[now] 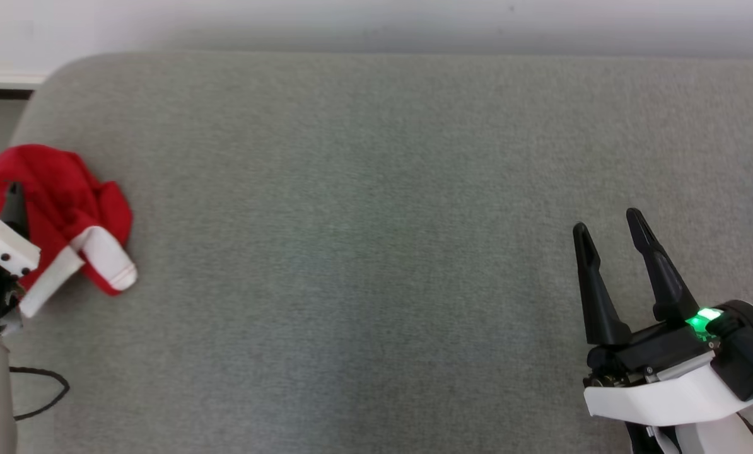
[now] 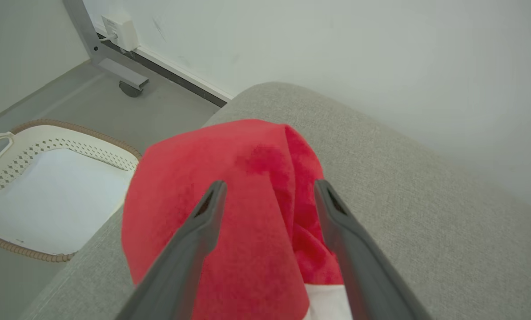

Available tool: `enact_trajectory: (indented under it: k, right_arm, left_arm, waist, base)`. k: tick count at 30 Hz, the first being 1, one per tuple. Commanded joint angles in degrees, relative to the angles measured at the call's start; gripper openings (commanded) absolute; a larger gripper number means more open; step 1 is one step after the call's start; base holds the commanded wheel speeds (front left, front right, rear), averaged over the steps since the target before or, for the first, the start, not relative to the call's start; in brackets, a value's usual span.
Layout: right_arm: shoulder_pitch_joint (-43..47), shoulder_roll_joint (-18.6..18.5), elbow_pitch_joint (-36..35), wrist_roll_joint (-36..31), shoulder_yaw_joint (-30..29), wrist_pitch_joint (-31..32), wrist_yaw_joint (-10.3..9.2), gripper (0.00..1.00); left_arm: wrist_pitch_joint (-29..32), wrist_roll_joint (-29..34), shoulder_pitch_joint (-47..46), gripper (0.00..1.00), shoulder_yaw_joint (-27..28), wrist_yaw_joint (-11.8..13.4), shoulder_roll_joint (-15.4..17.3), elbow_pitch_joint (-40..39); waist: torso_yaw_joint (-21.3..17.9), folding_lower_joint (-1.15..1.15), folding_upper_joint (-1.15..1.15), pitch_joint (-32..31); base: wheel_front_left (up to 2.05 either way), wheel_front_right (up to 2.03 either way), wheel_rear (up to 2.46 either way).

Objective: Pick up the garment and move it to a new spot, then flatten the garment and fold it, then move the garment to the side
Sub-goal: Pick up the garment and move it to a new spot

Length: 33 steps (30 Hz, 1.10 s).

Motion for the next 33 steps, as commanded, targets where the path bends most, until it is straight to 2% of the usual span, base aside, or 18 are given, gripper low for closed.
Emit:
enact_trajectory:
  k: [1, 7, 15, 16, 17, 18, 19, 26, 33]
  right_arm:
    - [-1.2, -0.1, -0.3, -0.3, 0.3, -0.1, -0.14, 1.00]
    - [-2.7, 0.3, 0.1, -0.4, 0.4, -0.1, -0.14, 1.00]
    - [-2.7, 0.8, 0.6, -0.4, 0.1, -0.1, -0.14, 1.00]
    - [-2.6, 0.8, 0.8, -0.4, 0.0, -0.1, -0.14, 1.00]
    - [-2.5, 0.8, 0.9, -0.5, 0.1, -0.1, -0.14, 1.00]
    - [-2.4, 0.8, 1.0, -0.6, 0.0, -0.1, -0.14, 1.00]
    - [-2.2, 0.8, 1.1, -0.6, 0.0, -0.1, -0.14, 1.00]
    - [-1.3, 0.6, 1.6, -1.0, 0.1, -0.1, -0.14, 1.00]
    - [0.7, 0.9, 2.4, -0.4, -0.2, -0.1, -0.14, 1.00]
  left_arm:
    - [0.7, 0.1, -1.6, 1.00, -0.3, 0.1, 1.1, 2.4]
    - [2.5, 0.2, -3.5, 1.00, -0.9, 0.7, 2.8, 10.5]
    - [5.2, 0.3, -3.2, 1.00, -2.4, -0.3, 3.1, 18.8]
    - [5.3, 0.2, -3.2, 0.88, -2.5, -0.3, 3.0, 19.5]
    - [5.3, 0.2, -3.3, 0.48, -2.6, -0.3, 3.0, 20.1]
    - [5.2, 0.1, -3.3, 0.14, -2.7, -0.4, 3.0, 20.6]
    - [4.9, 0.1, -3.4, 0.00, -2.8, -0.4, 3.0, 21.0]
    - [1.6, 1.2, -4.5, 0.00, -4.0, -1.1, 3.8, 21.4]
    - [-1.1, 3.3, -6.4, 0.00, -7.2, -2.7, 5.1, 20.4]
  waist:
    - [-2.2, -0.02, 0.00, 2.7]
    - [-4.9, -0.02, 0.00, 4.9]
    - [-6.8, -0.02, 0.00, 4.6]
    - [-6.9, -0.02, 0.00, 4.4]
    - [-6.9, -0.02, 0.00, 4.2]
    - [-6.9, -0.02, 0.00, 3.9]
    - [-6.9, -0.02, 0.00, 3.7]
    - [-6.3, -0.02, 0.00, 1.3]
    - [-5.7, -0.02, 0.00, -4.9]
  base:
    - [0.00, 0.00, 0.00]
    - [0.00, 0.00, 0.00]
    - [0.00, 0.00, 0.00]
    - [0.00, 0.00, 0.00]
    - [0.00, 0.00, 0.00]
    - [0.00, 0.00, 0.00]
    - [0.00, 0.00, 0.00]
    - [0.00, 0.00, 0.00]
    - [0.00, 0.00, 0.00]
